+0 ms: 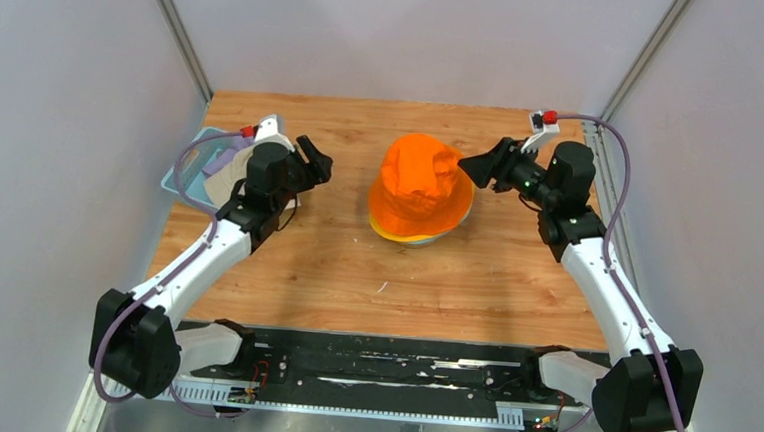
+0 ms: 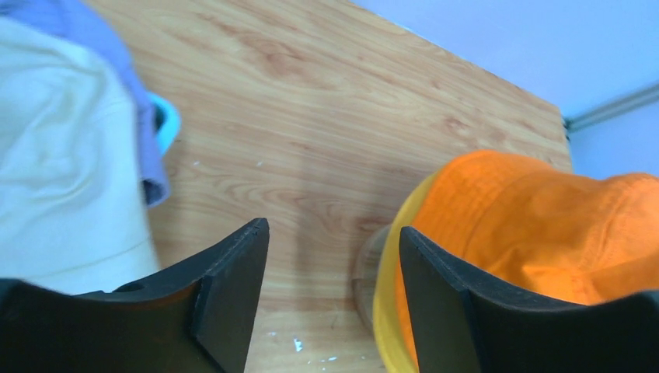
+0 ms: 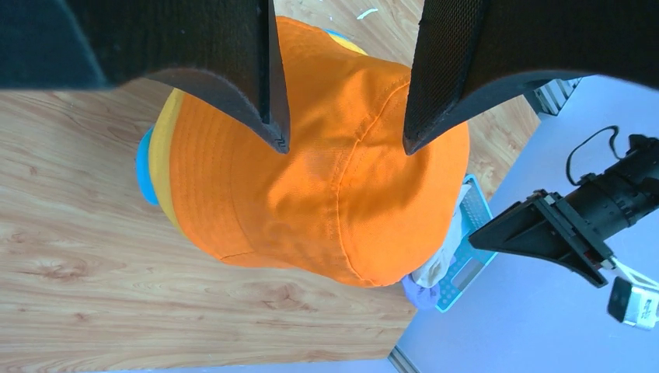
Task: Stack the hats
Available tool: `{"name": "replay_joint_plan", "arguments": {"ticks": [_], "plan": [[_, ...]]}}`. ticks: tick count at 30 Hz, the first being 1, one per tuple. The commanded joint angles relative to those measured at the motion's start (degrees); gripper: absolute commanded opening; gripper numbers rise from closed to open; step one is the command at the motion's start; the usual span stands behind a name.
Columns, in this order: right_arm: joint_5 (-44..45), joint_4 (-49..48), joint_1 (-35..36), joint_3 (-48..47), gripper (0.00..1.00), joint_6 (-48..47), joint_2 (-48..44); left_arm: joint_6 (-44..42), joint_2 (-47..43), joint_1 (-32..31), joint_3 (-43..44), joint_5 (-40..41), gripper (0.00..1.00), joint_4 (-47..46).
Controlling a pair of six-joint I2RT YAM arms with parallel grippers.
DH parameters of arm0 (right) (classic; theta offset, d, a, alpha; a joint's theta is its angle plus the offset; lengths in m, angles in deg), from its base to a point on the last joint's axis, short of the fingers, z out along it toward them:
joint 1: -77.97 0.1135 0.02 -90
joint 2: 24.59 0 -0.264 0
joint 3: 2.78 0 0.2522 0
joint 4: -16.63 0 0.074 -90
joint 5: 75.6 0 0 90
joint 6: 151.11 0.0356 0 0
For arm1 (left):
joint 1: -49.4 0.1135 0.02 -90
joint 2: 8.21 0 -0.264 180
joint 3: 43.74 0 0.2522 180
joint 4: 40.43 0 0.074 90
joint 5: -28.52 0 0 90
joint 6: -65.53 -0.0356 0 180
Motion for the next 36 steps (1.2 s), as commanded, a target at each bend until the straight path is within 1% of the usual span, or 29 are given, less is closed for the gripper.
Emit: {"name": "replay_joint_plan", "arguments": {"ticks": [1, 5, 7, 11, 16, 18, 23, 26, 31, 34, 36], "plan": [[1.7, 0.8, 0.5, -0.8, 0.56, -1.8, -1.7, 1.5, -5.7, 0.2, -3.0, 12.8, 0.71, 4.8], [2.5, 2.3, 0.5, -0.7, 0.56, -3.0, -2.1, 2.5, -7.0, 0.9, -3.9, 19.3, 0.76, 8.0], [2.7, 2.3, 0.4, -0.4, 0.56, -3.1, -2.4, 1.9, -5.3, 1.3, -2.4, 22.1, 0.77, 10.1], [3.0, 2.5, 0.2, 0.2, 0.57, -3.4, -2.6, 1.5, -0.2, 2.5, 1.4, 24.6, 0.78, 13.1], [2.8, 3.4, -0.1, 0.3, 0.57, -4.4, -2.7, 2.5, 5.5, 4.8, 6.0, 26.1, 0.69, 12.7], [2.8, 3.7, -0.4, 0.4, 0.57, -4.8, -2.9, 2.5, 8.5, 5.6, 7.9, 26.2, 0.67, 12.2], [2.8, 4.3, -1.2, 0.7, 0.57, -5.3, -3.7, 1.4, 18.9, 7.3, 14.8, 24.4, 0.66, 13.9], [2.8, 4.6, -1.7, 1.0, 0.57, -5.5, -3.9, 0.9, 23.1, 7.4, 17.5, 23.8, 0.65, 14.3], [2.4, 4.7, -2.3, 1.2, 0.57, -5.6, -3.9, 0.6, 26.6, 7.5, 18.8, 23.7, 0.64, 13.7], [2.3, 4.7, -2.4, 1.3, 0.57, -5.6, -3.8, 0.2, 26.8, 7.7, 18.7, 24.8, 0.58, 13.5], [2.3, 4.6, -2.4, 1.5, 0.57, -5.5, -3.6, 0.0, 26.3, 7.7, 18.2, 25.2, 0.56, 13.2]]}}
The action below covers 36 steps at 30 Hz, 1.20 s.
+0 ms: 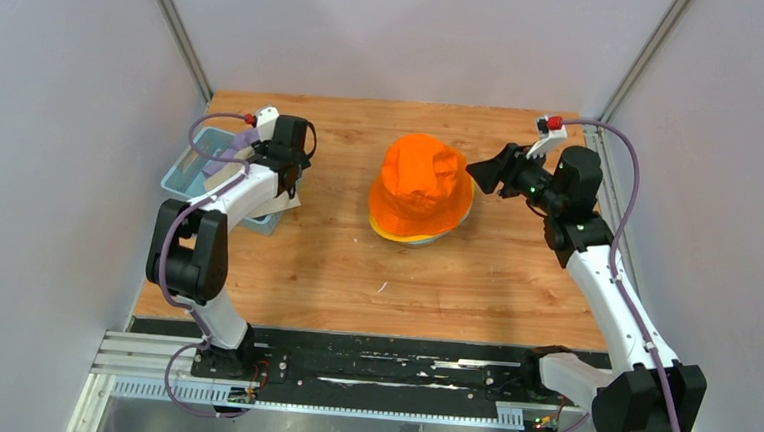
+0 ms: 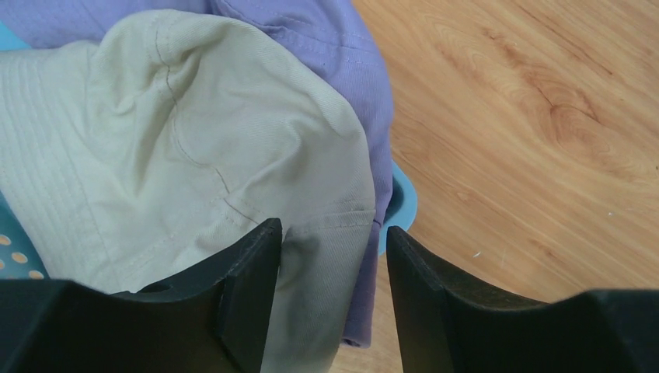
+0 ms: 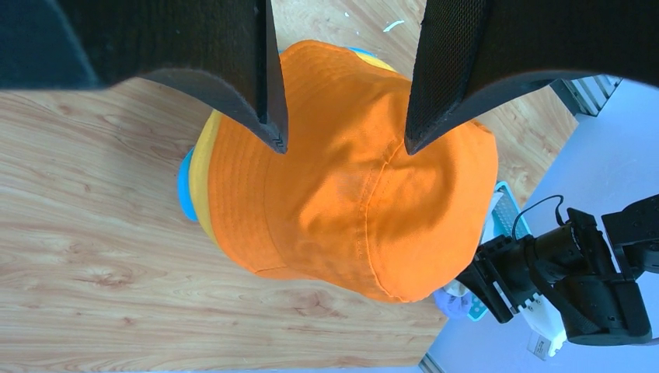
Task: Stack the hats
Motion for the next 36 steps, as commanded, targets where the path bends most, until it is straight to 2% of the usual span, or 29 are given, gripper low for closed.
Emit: {"name": "replay_joint_plan", "arguments": {"ticks": [1, 13, 17, 23, 27, 32, 36], "plan": [[0.0, -0.1, -0.8, 1.1, 0.57, -0.8, -0.5, -0.8, -1.2, 0.5, 0.8, 2.7, 0.56, -1.1], [-0.7, -1.0, -0.8, 2.0, 0.57, 0.1, -0.4, -1.4, -4.9, 0.6, -2.5, 3.4, 0.56, -3.0], [-0.7, -1.1, -0.8, 2.2, 0.57, 0.2, -0.6, -1.6, -5.1, 0.7, -3.1, 3.7, 0.45, -3.2], [-0.6, -1.0, -0.8, 2.4, 0.57, 0.1, -1.2, -1.3, -5.5, 1.0, -3.9, 3.2, 0.16, -3.7], [-0.5, -0.8, -0.8, 2.5, 0.57, 0.1, -1.3, -2.2, -9.2, 0.9, -4.9, 2.1, 0.03, -5.1], [-0.5, -1.0, -0.8, 2.7, 0.56, 0.1, -1.3, -5.3, -20.7, 0.9, -5.4, -2.8, 0.0, -7.2], [-0.5, -1.7, -0.8, 3.3, 0.56, 0.2, -1.4, -7.5, -28.7, 0.9, -4.1, -10.0, 0.0, -7.6]]}}
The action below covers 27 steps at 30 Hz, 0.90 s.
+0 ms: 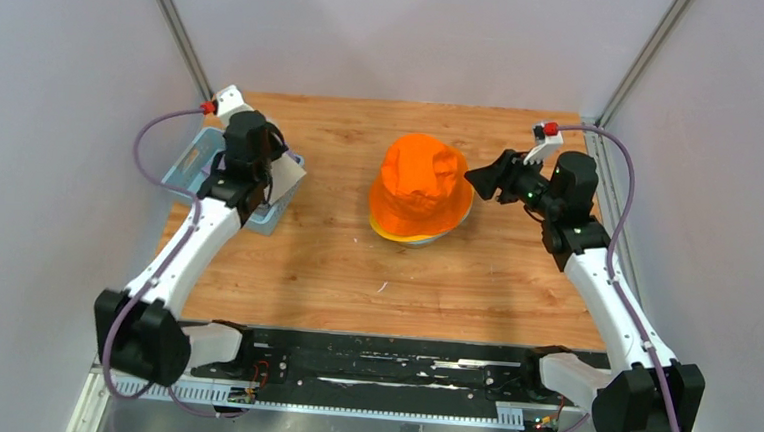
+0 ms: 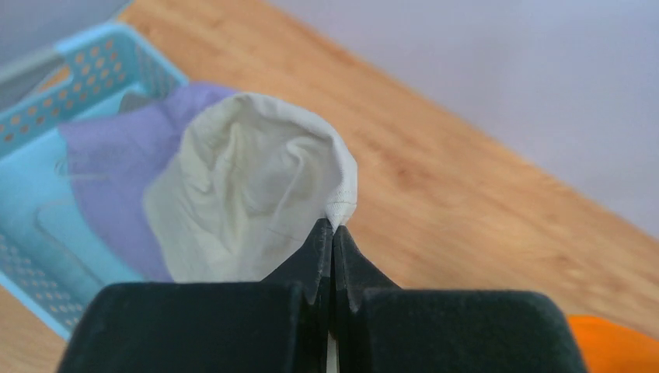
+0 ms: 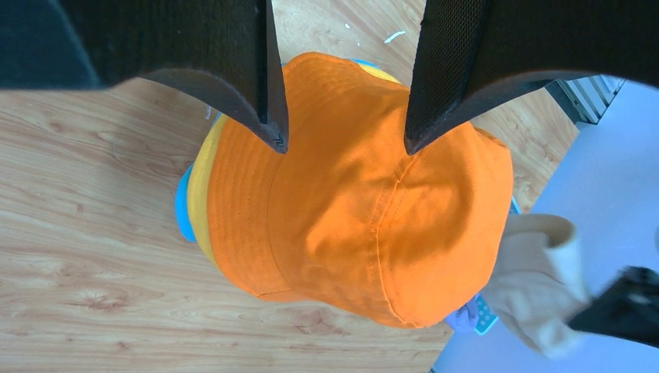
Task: Stack the hats
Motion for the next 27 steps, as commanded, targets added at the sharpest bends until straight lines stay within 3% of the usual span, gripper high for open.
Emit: {"name": "replay_joint_plan", "arguments": {"ticks": [1, 4, 7, 12, 18, 27], "plan": [[-0.1, -1.4, -0.8, 1.1, 0.56, 0.1, -1.3, -3.3, -8.7, 0.4, 2.2, -8.9, 0.0, -4.1], [0.1, -1.7, -0.8, 1.0, 0.56, 0.2, -1.5, -2.7, -13.1, 0.4, 0.6, -20.1, 0.0, -8.8], [-0.1, -2.0, -0.7, 0.6, 0.57, 0.6, -1.7, 1.3, -16.3, 0.4, -2.6, -32.4, 0.0, -19.4], [-0.7, -2.4, -0.8, 0.1, 0.56, 1.2, -2.0, 9.1, -15.3, 0.3, -3.6, -46.5, 0.0, -34.5], [-1.7, -3.5, -0.8, 0.6, 0.56, 2.3, -2.0, 17.2, -12.6, 0.3, -4.9, -51.6, 0.0, -48.2], [-3.1, -7.0, -0.8, 1.0, 0.56, 3.9, -1.6, 23.9, -9.6, 0.2, -6.5, -51.7, 0.0, -57.3]]}}
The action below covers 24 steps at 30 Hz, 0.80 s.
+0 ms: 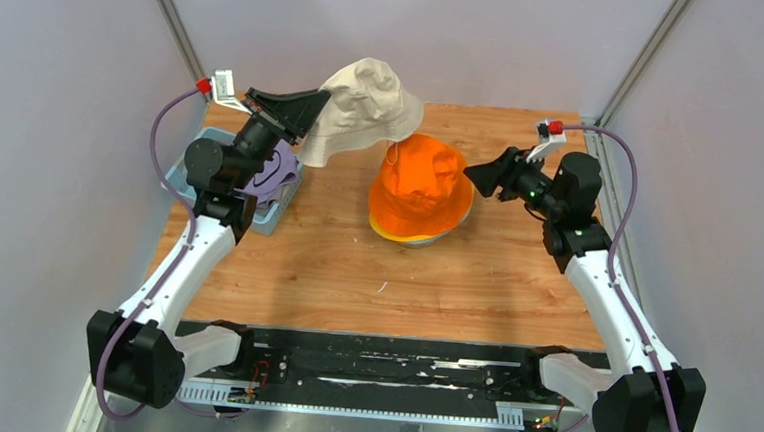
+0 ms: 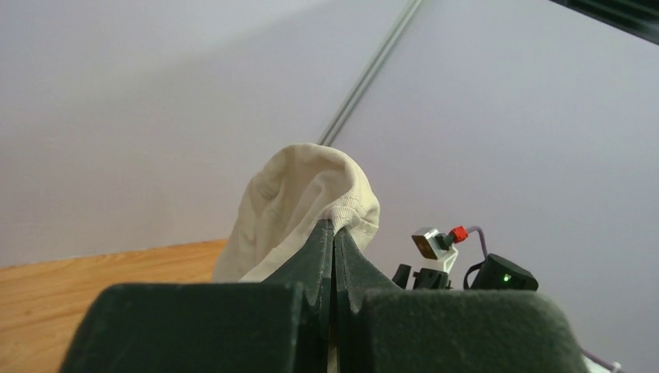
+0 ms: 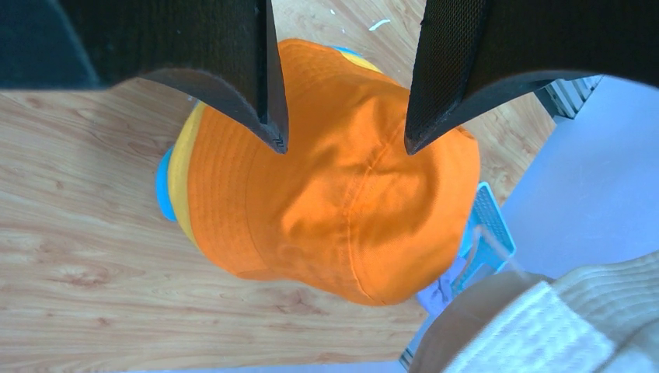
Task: Stack the hats
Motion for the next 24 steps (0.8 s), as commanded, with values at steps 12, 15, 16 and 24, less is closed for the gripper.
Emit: {"name": "replay_joint_plan", "arguments": {"ticks": [12, 15, 16, 24], "plan": [[-12.2, -25.5, -0.2, -1.6, 0.56, 17.4, 8.3, 4.6, 5.8, -5.0, -2.9, 5.4, 0.0, -18.5], [-12.8, -28.4, 0.9, -3.2, 0.56, 18.8, 10.4, 5.0, 8.6, -6.7, -3.1, 7.4, 0.0, -23.4], [-13.0, -29.5, 1.2, -3.8, 0.56, 19.5, 11.3, 5.3, 9.7, -7.3, -3.0, 7.9, 0.0, -25.5], [-13.8, -36.1, 2.5, -9.2, 0.56, 24.7, 18.4, 8.5, 19.1, -9.4, 0.1, 9.7, 0.0, -36.7]]}}
